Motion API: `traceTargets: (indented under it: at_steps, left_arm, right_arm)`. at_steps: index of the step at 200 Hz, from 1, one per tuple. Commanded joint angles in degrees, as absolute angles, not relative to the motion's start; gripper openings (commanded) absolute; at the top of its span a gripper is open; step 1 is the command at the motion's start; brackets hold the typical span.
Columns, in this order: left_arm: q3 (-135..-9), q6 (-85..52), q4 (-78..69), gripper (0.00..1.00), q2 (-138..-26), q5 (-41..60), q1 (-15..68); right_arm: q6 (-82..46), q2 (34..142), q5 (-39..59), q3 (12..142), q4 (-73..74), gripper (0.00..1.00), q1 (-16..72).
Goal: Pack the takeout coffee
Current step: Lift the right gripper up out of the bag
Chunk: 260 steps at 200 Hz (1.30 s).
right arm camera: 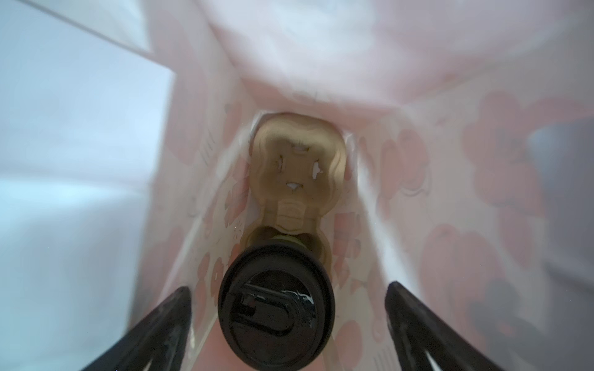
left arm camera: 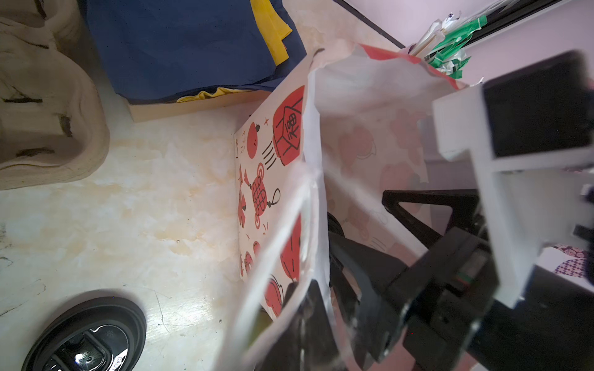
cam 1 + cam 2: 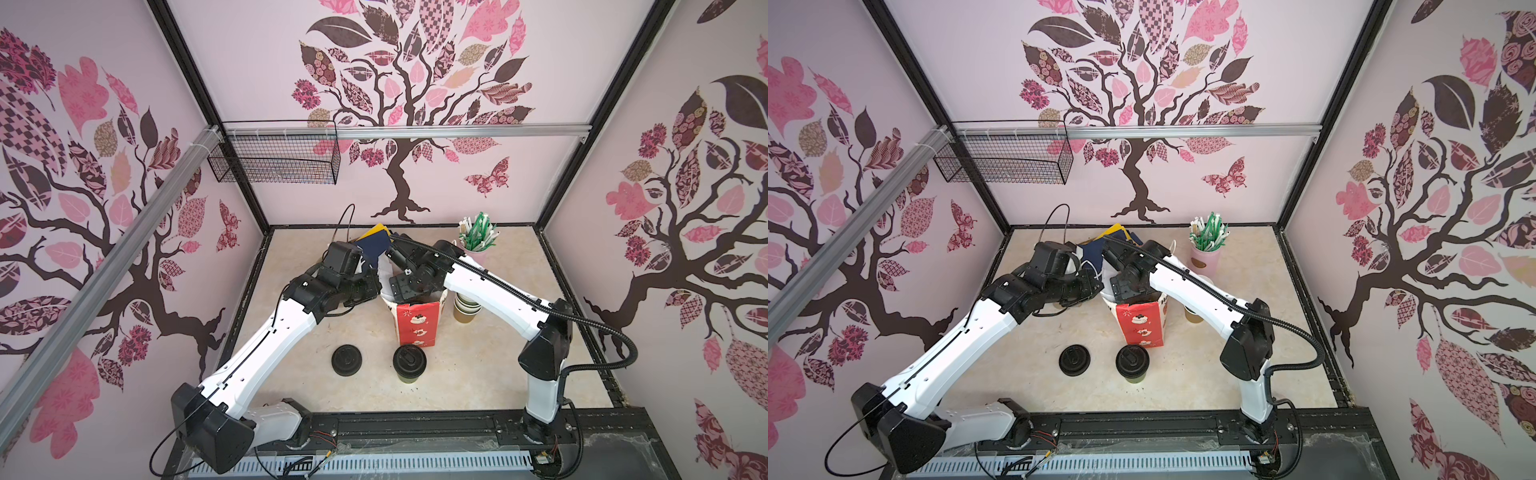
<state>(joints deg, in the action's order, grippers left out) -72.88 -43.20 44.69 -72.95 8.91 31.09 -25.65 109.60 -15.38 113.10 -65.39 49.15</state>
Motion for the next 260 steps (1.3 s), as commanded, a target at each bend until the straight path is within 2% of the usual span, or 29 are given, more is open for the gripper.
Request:
traceTargets:
  at_steps: [1,52,86,119,135,150,163,179,197,217,260]
  left_arm:
    - [-75.05,-42.01,45.26,0.00,-73.51,8.79,31.26]
    - [-74.88,-41.92,45.25,0.00,-73.98,9.16,31.25]
    - [-74.79,-42.06,44.60,0.00,-74.00,9.46,31.20]
    - [-74.71,-42.78,43.28,0.00,-73.82,9.87,31.25]
    - [-74.42,-43.49,42.13,0.09,-73.43,9.98,31.20]
    - [-74.13,-44.06,40.87,0.24,-72.86,10.73,31.20]
    - [-73.99,-44.76,40.10,0.35,-72.19,10.64,31.20]
    - [-73.87,-45.57,39.62,0.49,-71.21,9.98,31.13]
    - [-73.89,-46.52,39.22,0.60,-70.09,9.32,31.03]
    - [-74.56,-46.79,39.37,0.65,-70.09,9.32,30.97]
    - [-74.25,-45.62,39.99,0.67,-71.99,11.43,31.01]
  right_arm:
    - [-24.15,107.64,-16.07,118.21,-66.80,0.95,49.83]
    - [-19.86,104.33,-17.06,123.77,-62.75,0.90,52.39]
    - [-16.96,99.12,-15.93,127.38,-58.65,0.81,54.49]
    - [-17.74,87.47,-13.19,119.94,-54.74,0.77,54.42]
    - [-19.23,81.98,-14.76,114.79,-55.09,0.76,54.42]
    - [-21.97,78.84,-18.28,111.35,-58.89,0.75,53.44]
    - [-25.32,79.27,-16.95,111.94,-66.12,0.76,48.97]
    - [-26.98,81.36,-14.06,114.33,-72.59,0.80,43.48]
    - [-21.92,83.55,-12.53,117.36,-74.16,0.87,43.11]
    - [-13.33,87.42,-12.50,120.90,-73.15,0.91,43.03]
    - [0.23,98.34,-9.49,127.14,-64.57,0.90,42.89]
